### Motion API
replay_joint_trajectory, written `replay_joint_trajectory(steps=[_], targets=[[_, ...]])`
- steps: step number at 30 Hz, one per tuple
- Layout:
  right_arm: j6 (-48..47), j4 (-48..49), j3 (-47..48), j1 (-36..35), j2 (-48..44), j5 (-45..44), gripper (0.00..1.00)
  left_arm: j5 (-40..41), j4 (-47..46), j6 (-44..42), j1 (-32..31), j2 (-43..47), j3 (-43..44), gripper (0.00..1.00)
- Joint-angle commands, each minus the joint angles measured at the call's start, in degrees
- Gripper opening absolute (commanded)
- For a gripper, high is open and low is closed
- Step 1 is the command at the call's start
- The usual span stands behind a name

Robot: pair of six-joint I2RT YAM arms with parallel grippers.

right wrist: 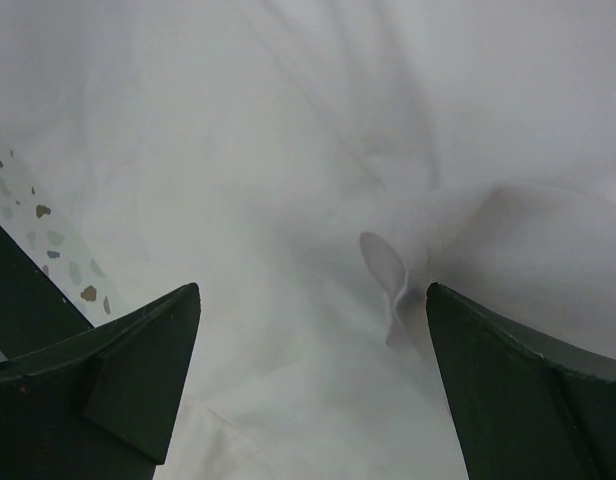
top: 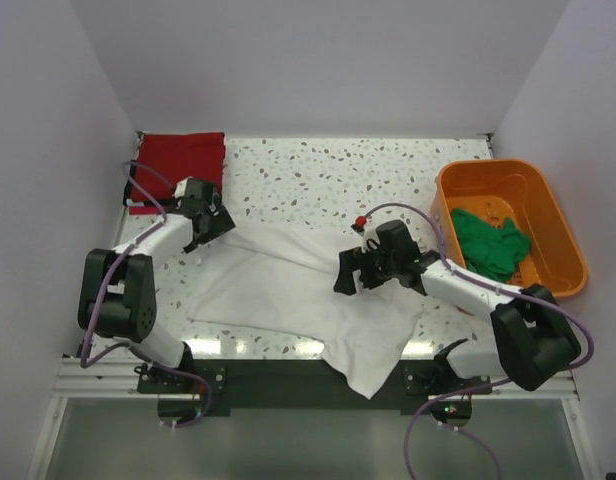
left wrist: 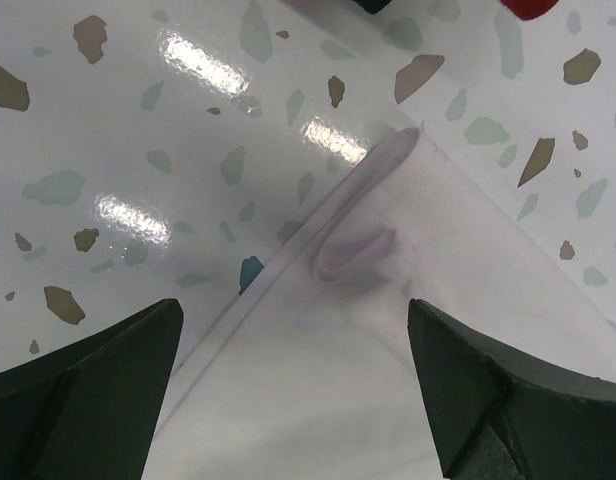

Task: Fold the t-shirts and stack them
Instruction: Fold the tshirt

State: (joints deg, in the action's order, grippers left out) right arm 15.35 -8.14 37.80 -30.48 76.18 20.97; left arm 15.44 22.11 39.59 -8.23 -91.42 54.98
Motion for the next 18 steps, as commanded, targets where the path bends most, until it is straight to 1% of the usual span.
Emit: replay_joint_trajectory(steps=[1, 5, 8, 10, 13, 14, 15, 18], targets=[[0.73, -0.38, -2.98, -0.46, 1.42, 1.70, 0.98, 1.08, 0.04, -1.10, 0.93, 3.17, 1.71, 1.00], [3.88, -2.05, -6.77, -1.07, -0.15, 0.92, 0.98, 1.08, 0.22, -1.27, 1.55, 3.70, 1.36, 1.00], [4.07, -4.94, -6.43, -1.16, -4.71, 0.39, 0.98, 0.91, 0.30, -1.27, 1.72, 3.88, 1.09, 1.00], [3.81, -6.62, -3.81, -1.16, -8.22, -1.54, 0.99, 0.56, 0.22, -1.45, 1.73, 4.14, 0.92, 1.00], [4.59, -8.12, 0.68, -1.16, -11.04, -2.86, 0.99, 0.29, 0.22, -1.80, 1.73, 4.93, 0.74, 1.00], [5.12, -7.94, 1.83, -1.16, -11.32, -3.13, 0.99, 0.20, 0.22, -1.71, 1.73, 5.45, 0.65, 1.00], [5.82, -7.77, 3.84, -1.16, -11.32, -5.65, 0.99, 0.12, 0.22, -1.80, 1.81, 5.63, 0.65, 1.00], [7.67, -6.28, 6.83, -1.16, -8.87, -6.73, 0.99, -0.50, 0.13, -1.98, 1.73, 6.69, 0.13, 1.00]])
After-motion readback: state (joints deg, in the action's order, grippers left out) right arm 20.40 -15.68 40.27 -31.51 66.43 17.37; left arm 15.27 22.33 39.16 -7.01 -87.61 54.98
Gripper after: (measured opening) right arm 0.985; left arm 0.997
